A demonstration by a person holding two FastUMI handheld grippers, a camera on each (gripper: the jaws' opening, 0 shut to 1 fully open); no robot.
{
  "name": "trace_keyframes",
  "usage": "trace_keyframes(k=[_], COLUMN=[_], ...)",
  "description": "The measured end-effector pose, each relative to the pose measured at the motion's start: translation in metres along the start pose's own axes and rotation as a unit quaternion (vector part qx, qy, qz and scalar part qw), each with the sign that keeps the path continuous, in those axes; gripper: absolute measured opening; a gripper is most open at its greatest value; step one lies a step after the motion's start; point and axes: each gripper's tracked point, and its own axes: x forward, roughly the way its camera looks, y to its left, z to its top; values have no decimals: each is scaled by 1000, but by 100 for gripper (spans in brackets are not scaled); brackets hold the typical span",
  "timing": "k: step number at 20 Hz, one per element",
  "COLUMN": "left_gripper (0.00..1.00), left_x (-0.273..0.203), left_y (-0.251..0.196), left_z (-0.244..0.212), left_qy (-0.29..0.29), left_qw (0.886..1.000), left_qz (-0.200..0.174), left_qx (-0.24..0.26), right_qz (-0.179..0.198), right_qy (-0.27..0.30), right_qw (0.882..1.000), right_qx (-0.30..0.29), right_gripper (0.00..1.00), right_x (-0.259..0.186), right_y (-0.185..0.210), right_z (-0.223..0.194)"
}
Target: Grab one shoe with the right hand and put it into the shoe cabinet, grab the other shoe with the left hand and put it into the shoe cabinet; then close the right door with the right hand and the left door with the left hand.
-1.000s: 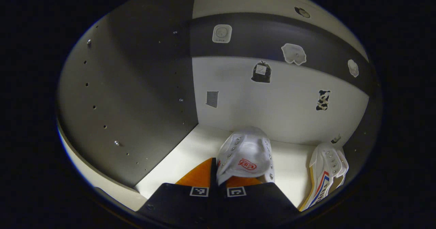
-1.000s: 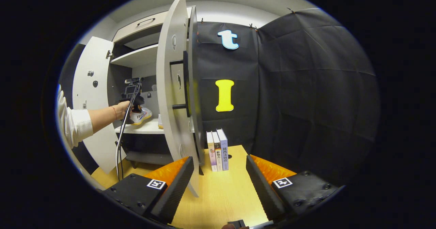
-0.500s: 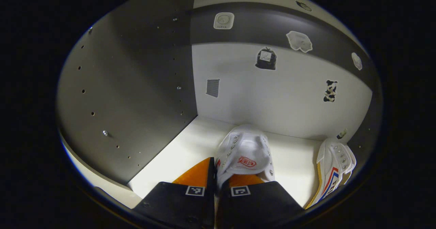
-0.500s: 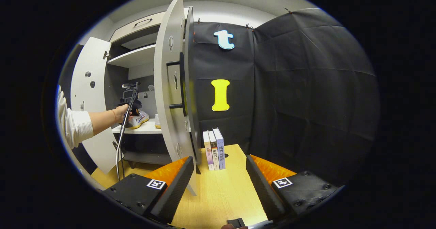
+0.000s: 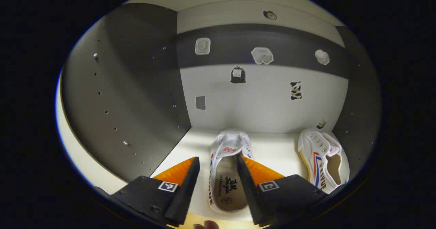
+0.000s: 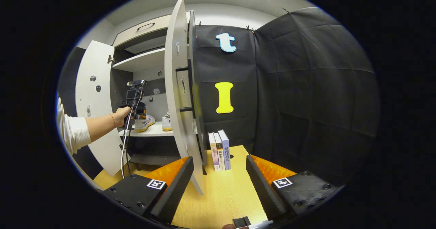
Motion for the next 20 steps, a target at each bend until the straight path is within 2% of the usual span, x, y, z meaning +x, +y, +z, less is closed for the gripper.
trace_keyframes(k=[1,2,4,9,13,20], left_gripper=[77,88,95,94,96,96], left_x=[-12,-23,-49,-127,-192,-278], left_y=[1,0,-2,-3,7,49], left_z=[5,8,14,27,20,-12], left_qy=[-19,-35,-62,-131,-168,-200], left_qw=[1000,999,998,990,982,975], left_qz=[-2,-6,-18,-57,-84,-99], left_qx=[2,4,10,15,13,5], right_qz=[4,7,15,39,60,87], right_qy=[-1,-2,-7,-22,-35,-56], right_qw=[1000,1000,1000,999,997,994], right_qx=[0,-1,-4,-16,-17,-22], right_gripper=[98,98,98,98,98,98], right_x=[-1,-3,-5,-5,-4,0], right_y=[3,7,15,40,67,114], right_z=[0,2,6,19,30,52])
